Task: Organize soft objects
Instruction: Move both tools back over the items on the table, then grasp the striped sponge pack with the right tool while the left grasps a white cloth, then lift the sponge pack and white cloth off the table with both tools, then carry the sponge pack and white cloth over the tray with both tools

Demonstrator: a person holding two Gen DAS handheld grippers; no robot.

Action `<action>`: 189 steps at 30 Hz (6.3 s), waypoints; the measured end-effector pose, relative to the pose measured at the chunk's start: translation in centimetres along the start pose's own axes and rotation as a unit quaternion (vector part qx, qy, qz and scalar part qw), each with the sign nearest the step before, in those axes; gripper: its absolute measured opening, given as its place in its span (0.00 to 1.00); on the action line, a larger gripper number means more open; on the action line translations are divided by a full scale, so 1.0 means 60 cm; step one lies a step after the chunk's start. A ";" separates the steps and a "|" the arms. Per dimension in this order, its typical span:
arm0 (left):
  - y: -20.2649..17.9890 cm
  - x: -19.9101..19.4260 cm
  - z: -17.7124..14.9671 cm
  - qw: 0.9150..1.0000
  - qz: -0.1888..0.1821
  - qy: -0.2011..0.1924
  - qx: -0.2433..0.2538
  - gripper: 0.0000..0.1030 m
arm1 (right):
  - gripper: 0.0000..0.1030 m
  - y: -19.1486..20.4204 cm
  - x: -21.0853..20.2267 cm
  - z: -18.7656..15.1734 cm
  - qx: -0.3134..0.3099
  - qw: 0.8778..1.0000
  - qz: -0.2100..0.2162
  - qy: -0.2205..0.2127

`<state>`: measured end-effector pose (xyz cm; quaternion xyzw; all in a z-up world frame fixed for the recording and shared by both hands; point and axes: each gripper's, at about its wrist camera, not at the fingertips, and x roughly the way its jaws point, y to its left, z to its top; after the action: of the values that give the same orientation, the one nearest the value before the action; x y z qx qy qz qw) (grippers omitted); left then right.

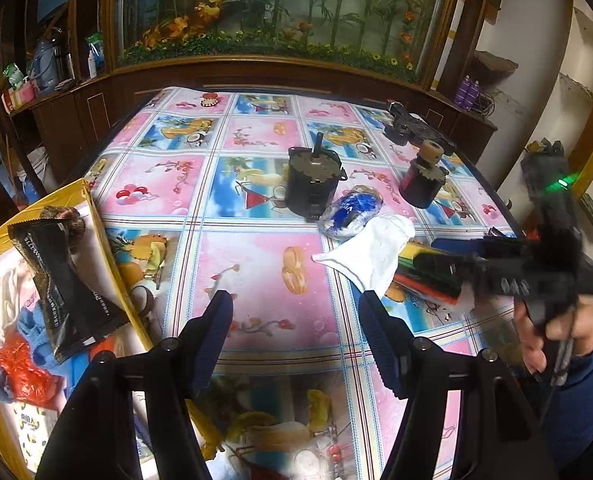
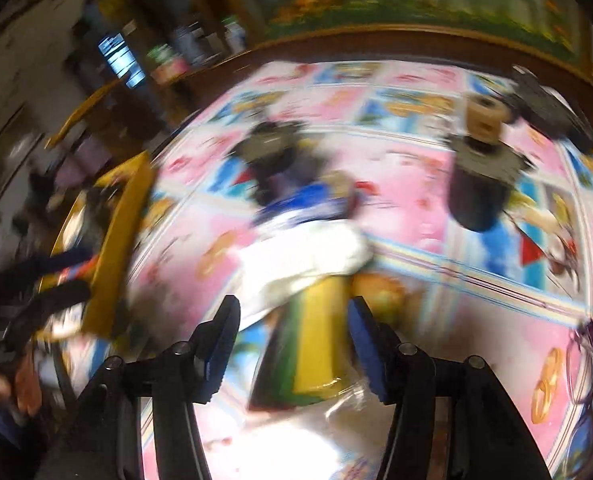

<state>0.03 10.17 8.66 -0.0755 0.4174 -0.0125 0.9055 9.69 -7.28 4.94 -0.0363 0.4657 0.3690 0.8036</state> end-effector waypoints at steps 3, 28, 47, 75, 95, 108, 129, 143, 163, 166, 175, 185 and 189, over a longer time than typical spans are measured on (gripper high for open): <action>-0.002 0.011 0.003 1.000 0.003 0.007 0.000 0.63 | 0.62 0.025 0.018 -0.005 -0.025 0.998 -0.048 0.013; -0.131 0.144 0.042 0.990 -0.026 0.055 0.124 0.75 | 0.40 -0.105 -0.067 -0.010 0.104 0.991 -0.064 -0.063; -0.120 0.173 -0.009 0.995 0.000 0.067 0.075 0.18 | 0.41 -0.070 -0.075 -0.008 0.096 0.992 -0.024 -0.081; -0.055 0.100 -0.088 0.998 0.042 0.028 0.025 0.19 | 0.55 0.078 0.043 -0.057 -0.082 0.990 -0.092 0.072; -0.057 0.103 -0.087 0.998 0.053 0.026 0.033 0.21 | 0.42 0.082 0.038 -0.053 -0.070 0.994 -0.078 0.029; -0.051 0.107 -0.081 0.997 0.081 -0.001 0.012 0.18 | 0.42 0.073 0.044 -0.051 -0.059 0.995 -0.080 0.021; -0.039 0.094 -0.078 0.996 0.090 -0.024 -0.006 0.18 | 0.45 0.079 0.066 -0.055 -0.069 0.990 -0.113 0.040; -0.046 0.088 -0.078 0.994 0.101 -0.035 0.002 0.18 | 0.40 0.067 0.025 -0.041 -0.030 0.995 -0.085 -0.031; -0.038 0.003 -0.090 0.993 0.070 -0.100 0.003 0.18 | 0.40 0.083 -0.047 -0.051 0.056 0.984 -0.035 -0.167; -0.024 -0.027 -0.089 0.991 0.068 -0.113 -0.005 0.18 | 0.40 0.099 -0.048 -0.050 0.054 0.983 -0.023 -0.172; 0.068 -0.105 -0.089 0.984 0.099 -0.140 -0.056 0.18 | 0.40 0.208 -0.020 -0.023 0.005 0.985 0.029 -0.172; 0.233 -0.152 -0.118 0.965 0.167 -0.138 -0.149 0.18 | 0.40 0.372 0.043 0.016 -0.069 0.985 0.063 -0.147; 0.284 -0.157 -0.132 0.958 0.182 -0.129 -0.178 0.18 | 0.40 0.424 0.075 0.025 -0.084 0.985 0.071 -0.130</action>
<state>-12.80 26.81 8.20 -0.1590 0.2994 0.2370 0.9104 -3.84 14.29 9.56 -0.0220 0.3262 0.4640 0.8233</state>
